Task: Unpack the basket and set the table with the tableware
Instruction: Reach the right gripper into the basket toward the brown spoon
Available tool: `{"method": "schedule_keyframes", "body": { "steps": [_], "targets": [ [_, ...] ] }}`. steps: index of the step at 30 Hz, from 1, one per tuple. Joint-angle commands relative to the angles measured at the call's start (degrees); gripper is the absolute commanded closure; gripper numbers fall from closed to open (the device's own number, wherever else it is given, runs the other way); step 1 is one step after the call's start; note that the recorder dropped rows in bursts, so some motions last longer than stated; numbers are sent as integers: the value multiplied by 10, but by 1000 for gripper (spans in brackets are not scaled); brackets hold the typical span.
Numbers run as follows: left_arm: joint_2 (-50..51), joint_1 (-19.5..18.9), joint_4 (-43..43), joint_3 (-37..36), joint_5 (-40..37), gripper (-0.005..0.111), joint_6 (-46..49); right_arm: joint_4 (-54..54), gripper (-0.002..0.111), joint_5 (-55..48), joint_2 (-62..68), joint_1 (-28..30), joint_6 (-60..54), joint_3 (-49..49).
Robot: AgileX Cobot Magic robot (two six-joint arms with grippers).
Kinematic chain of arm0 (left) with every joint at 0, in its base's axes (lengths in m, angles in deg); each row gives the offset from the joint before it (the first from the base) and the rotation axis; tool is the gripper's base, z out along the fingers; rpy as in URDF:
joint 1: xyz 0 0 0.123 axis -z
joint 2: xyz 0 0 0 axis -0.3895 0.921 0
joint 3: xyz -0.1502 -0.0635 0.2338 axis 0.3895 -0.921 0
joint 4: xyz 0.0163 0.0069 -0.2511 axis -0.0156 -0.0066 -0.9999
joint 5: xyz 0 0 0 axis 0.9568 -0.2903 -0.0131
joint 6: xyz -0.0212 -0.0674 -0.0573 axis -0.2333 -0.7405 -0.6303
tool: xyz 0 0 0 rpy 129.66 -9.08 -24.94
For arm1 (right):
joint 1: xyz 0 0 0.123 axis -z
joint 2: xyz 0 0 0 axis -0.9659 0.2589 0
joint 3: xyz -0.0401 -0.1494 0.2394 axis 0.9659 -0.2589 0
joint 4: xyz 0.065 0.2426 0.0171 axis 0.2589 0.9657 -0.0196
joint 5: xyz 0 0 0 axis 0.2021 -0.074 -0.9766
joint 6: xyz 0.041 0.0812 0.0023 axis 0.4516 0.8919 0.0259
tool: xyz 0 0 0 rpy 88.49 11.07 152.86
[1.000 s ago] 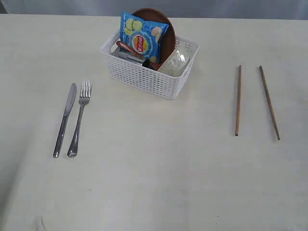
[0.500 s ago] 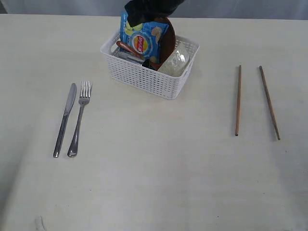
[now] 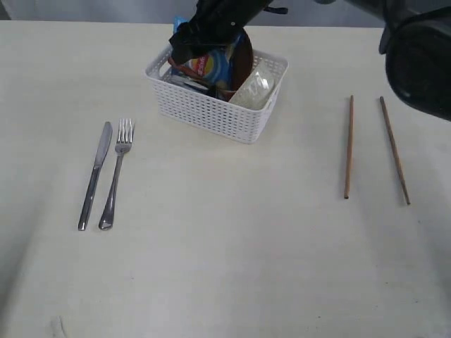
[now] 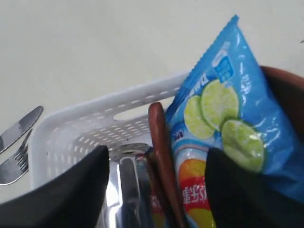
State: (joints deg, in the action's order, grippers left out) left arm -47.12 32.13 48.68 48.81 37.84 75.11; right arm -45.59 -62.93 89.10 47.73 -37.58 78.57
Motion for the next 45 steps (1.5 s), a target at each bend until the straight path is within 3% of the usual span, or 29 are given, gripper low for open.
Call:
{"method": "schedule_keyframes", "body": {
  "steps": [1, 13, 35, 41, 45],
  "targets": [
    [-2, 1, -3, -2, 4, 107, 0, -39, 51, 2, 25, -9, 36, 21],
    [-2, 1, -3, -2, 4, 107, 0, -159, 51, -23, 35, -7, 106, 21],
    [-2, 1, -2, -2, 4, 107, 0, -132, 51, 12, 65, -11, 107, 21],
    [-2, 1, -2, -2, 4, 107, 0, -136, 70, 12, 65, -17, 101, 21],
    [-2, 1, -2, -2, 4, 107, 0, -151, 68, 5, 64, -25, 101, 21]
  ]
}}
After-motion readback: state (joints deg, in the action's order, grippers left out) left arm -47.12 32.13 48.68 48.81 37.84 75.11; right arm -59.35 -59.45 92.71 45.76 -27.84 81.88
